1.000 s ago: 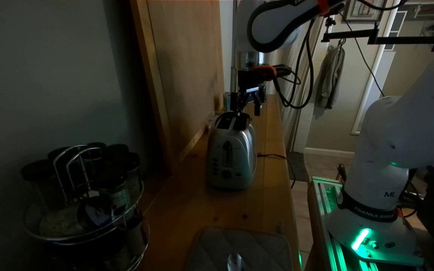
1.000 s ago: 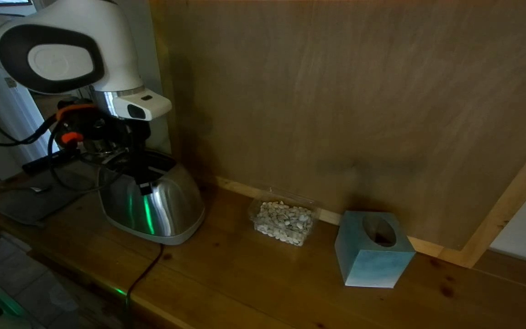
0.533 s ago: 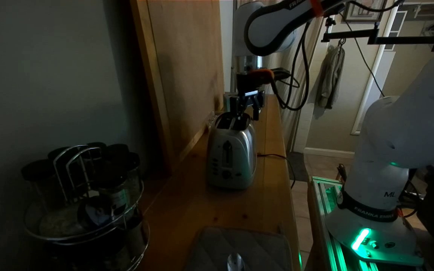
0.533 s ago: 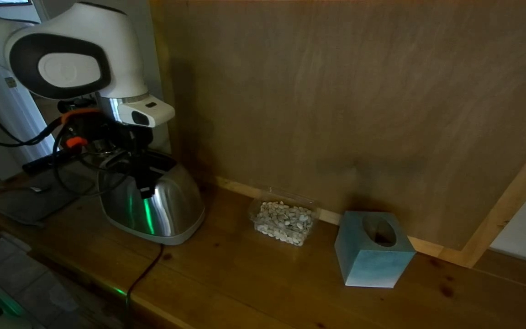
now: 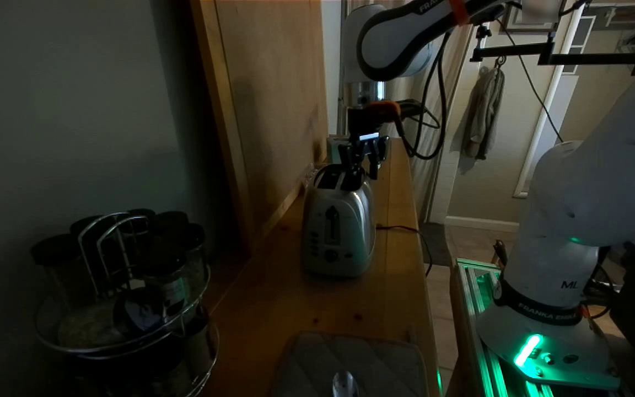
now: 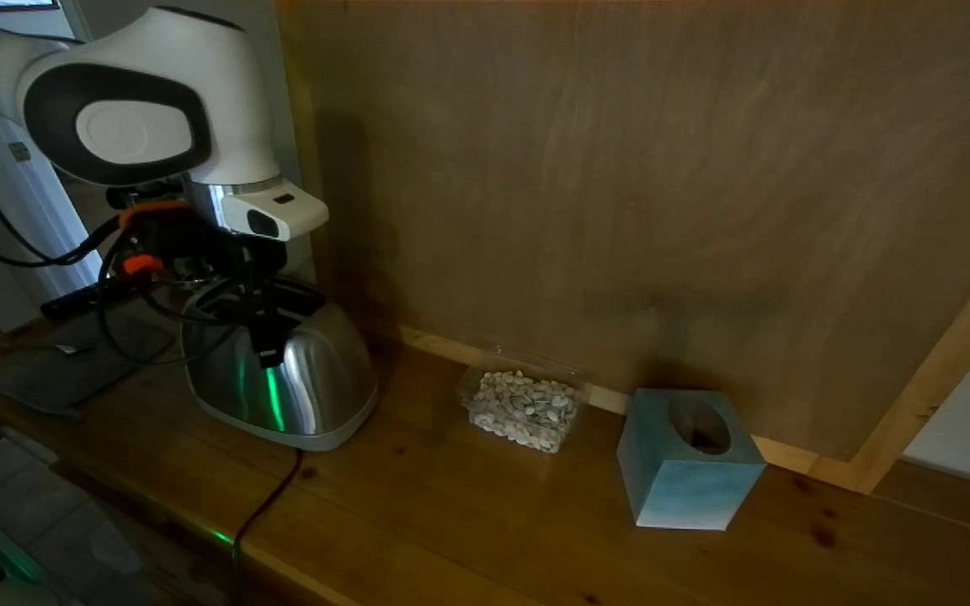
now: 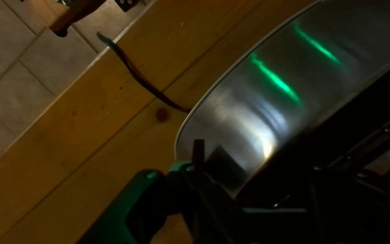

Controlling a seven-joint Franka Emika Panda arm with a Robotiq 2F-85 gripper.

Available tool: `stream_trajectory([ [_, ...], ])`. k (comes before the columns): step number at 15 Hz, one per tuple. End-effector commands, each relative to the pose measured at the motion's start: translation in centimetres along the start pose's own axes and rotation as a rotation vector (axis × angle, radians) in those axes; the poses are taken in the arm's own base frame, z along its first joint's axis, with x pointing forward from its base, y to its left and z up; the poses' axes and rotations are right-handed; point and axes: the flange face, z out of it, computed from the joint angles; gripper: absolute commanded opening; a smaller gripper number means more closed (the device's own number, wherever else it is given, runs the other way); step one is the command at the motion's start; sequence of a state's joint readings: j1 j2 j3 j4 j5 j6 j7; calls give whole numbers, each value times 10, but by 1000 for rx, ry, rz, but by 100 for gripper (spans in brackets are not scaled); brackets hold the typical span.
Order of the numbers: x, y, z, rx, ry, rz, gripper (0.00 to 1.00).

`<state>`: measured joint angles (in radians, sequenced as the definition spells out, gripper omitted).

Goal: Turn the toaster ninety degrees to the left

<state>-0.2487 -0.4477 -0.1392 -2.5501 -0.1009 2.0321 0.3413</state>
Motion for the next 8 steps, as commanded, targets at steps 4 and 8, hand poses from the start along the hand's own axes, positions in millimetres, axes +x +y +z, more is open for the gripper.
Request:
stream_trajectory([
  [4,7,-4,-3,18,0,64,25],
  [8,8,-6,-6,8,11,35,23],
])
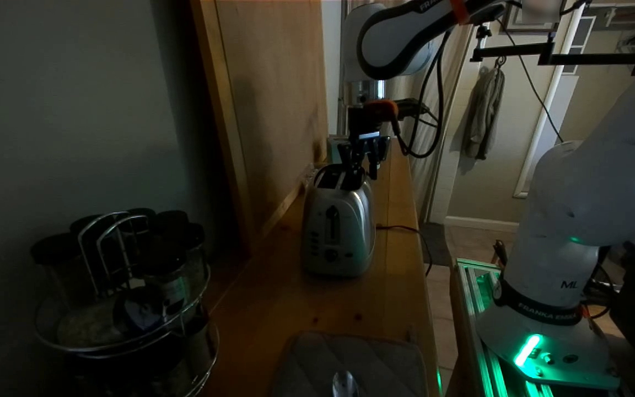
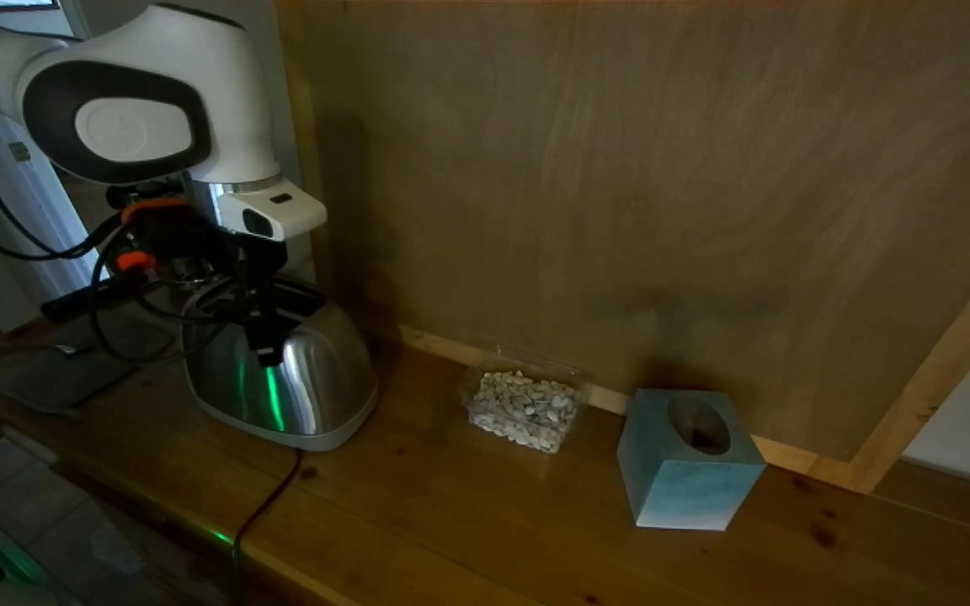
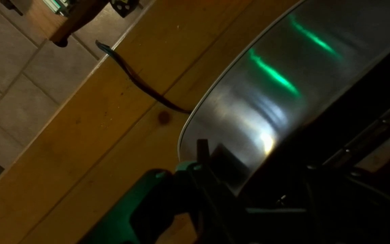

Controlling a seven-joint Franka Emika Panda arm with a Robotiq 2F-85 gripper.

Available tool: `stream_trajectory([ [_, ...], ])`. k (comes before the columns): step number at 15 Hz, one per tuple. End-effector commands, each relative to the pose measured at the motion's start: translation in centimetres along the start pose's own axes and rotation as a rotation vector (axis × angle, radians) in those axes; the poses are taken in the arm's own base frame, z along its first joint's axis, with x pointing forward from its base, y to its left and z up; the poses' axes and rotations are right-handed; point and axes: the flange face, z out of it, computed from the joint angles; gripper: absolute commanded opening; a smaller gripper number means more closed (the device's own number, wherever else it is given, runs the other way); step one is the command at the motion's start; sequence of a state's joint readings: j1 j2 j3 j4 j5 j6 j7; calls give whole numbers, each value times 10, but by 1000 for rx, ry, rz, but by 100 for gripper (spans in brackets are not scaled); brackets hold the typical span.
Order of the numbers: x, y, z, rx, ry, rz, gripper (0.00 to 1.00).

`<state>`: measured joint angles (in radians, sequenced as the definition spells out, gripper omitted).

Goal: Turn the toaster ninety degrees to the left

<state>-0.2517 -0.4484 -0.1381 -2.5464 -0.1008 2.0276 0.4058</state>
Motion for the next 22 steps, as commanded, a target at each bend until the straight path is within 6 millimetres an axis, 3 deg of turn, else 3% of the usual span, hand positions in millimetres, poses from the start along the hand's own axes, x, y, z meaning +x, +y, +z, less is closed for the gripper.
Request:
stream_trajectory([
  [1,7,-8,-5,4,12,-37,23],
  [11,19,-19,-16,-43,18,-211,23],
  [22,18,-36,-20,-129,-45,-534,23],
])
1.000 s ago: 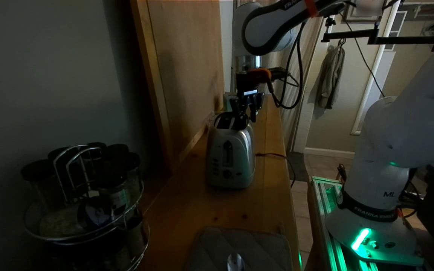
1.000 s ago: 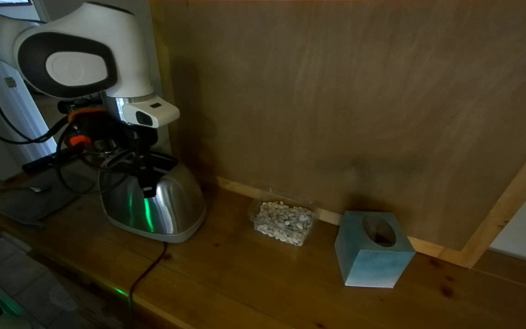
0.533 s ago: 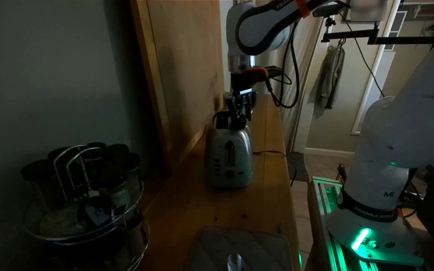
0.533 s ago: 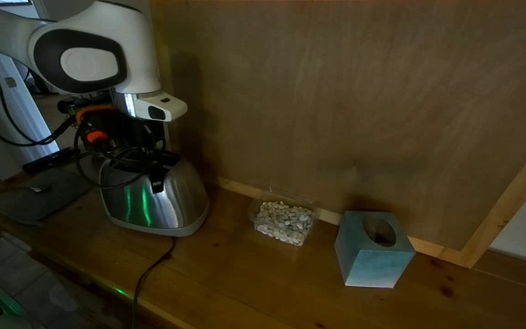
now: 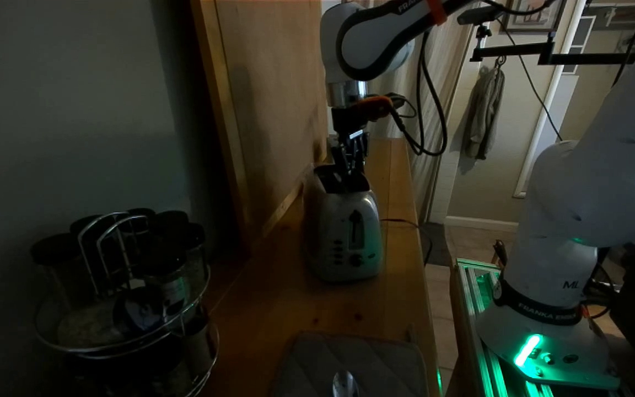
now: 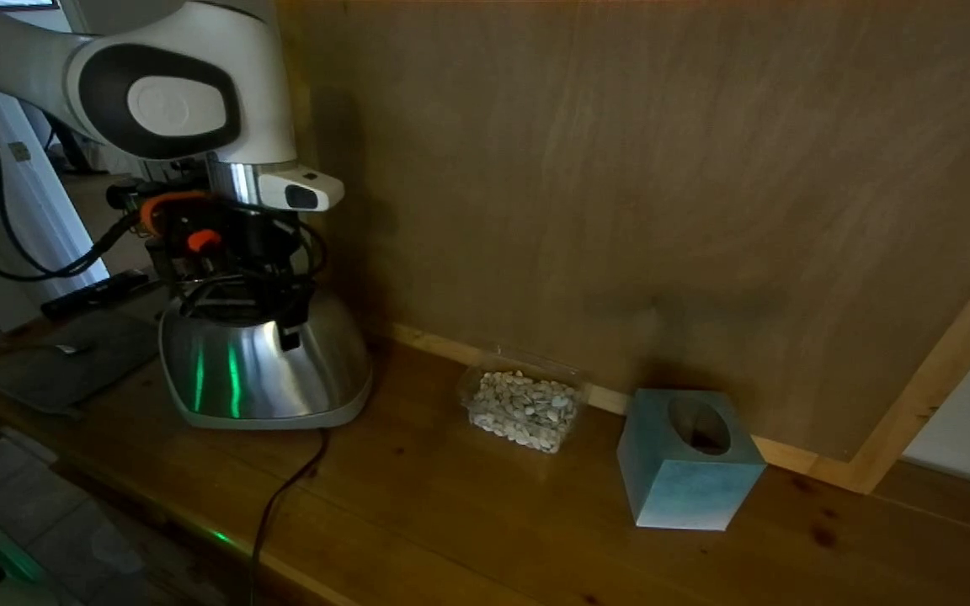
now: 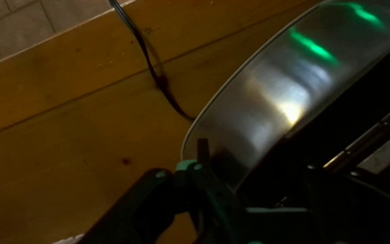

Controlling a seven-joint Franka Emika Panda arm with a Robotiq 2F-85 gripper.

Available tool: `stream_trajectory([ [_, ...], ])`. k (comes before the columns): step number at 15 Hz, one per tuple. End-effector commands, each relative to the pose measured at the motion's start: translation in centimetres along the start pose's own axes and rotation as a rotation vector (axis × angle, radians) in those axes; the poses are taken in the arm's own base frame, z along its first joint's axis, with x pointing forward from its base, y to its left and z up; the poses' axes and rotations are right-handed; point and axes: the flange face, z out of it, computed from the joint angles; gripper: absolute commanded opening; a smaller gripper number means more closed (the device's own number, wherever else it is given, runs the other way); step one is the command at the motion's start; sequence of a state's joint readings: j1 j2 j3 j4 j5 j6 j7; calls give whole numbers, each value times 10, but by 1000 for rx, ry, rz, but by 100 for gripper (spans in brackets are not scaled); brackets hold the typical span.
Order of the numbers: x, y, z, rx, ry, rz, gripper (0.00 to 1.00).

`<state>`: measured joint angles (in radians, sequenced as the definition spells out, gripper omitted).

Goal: Turn the toaster ninety degrees to the left

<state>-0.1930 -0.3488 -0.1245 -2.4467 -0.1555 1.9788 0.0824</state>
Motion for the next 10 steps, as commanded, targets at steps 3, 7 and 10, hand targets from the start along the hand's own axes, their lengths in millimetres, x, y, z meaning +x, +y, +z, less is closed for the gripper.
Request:
stream_trajectory([
  [3,8,-7,-15,-88,-35,-232,23],
  [7,13,-16,-11,-116,-57,-372,23],
  [10,16,-21,-10,-128,-62,-476,23],
])
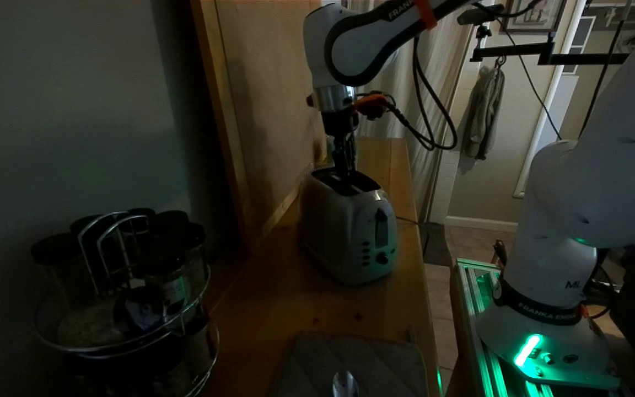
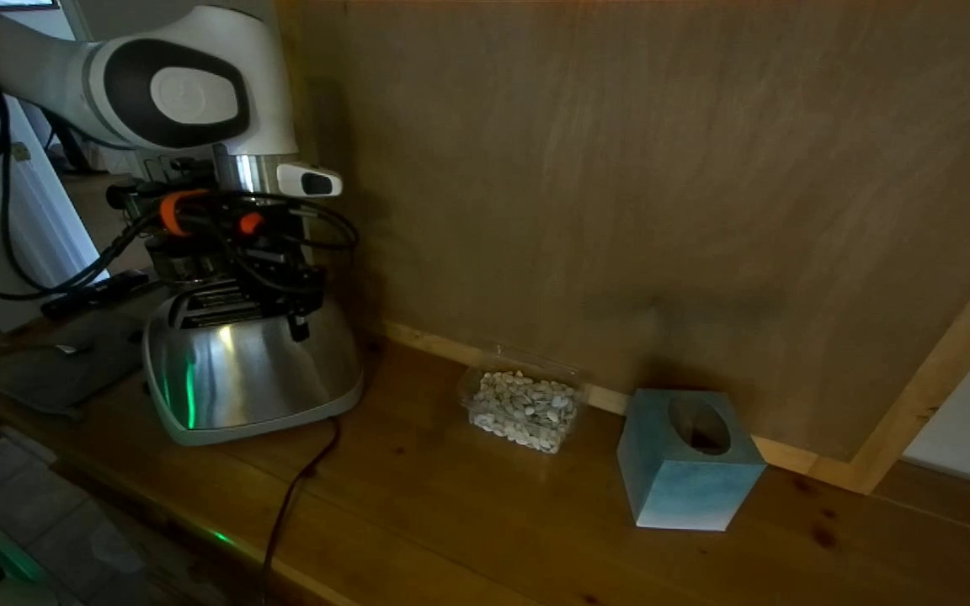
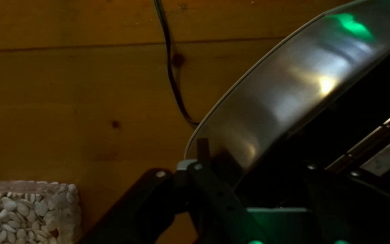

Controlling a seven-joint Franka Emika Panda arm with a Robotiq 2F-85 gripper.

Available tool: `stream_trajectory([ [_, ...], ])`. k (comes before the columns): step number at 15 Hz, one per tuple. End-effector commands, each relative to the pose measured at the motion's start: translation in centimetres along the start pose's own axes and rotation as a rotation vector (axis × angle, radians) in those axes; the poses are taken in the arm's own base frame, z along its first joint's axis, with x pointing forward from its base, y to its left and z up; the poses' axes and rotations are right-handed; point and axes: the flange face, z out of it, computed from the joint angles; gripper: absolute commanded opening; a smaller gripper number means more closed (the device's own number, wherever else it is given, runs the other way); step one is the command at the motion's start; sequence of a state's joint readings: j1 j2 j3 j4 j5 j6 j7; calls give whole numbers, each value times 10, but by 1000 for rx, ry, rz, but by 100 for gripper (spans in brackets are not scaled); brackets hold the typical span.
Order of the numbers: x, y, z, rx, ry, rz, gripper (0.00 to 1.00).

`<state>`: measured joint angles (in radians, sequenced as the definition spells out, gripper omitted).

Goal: Turn the toaster ninety degrees to the left

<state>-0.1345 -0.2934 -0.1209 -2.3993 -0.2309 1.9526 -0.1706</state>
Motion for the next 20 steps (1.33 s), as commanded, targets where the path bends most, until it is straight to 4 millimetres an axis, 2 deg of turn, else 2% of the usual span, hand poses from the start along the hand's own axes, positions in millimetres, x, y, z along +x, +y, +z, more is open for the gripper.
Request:
stream_trajectory([
  [1,3,0,-9,-46,-35,-171,23],
  [3,6,2,-9,-37,-41,-194,23],
  [4,4,-3,0,-20,-11,-119,48],
  [9,6,-2,0,-20,-16,-137,48],
  [10,7,-4,-1,-31,-42,-165,23],
  [20,16,-27,-7,-141,-41,-393,23],
])
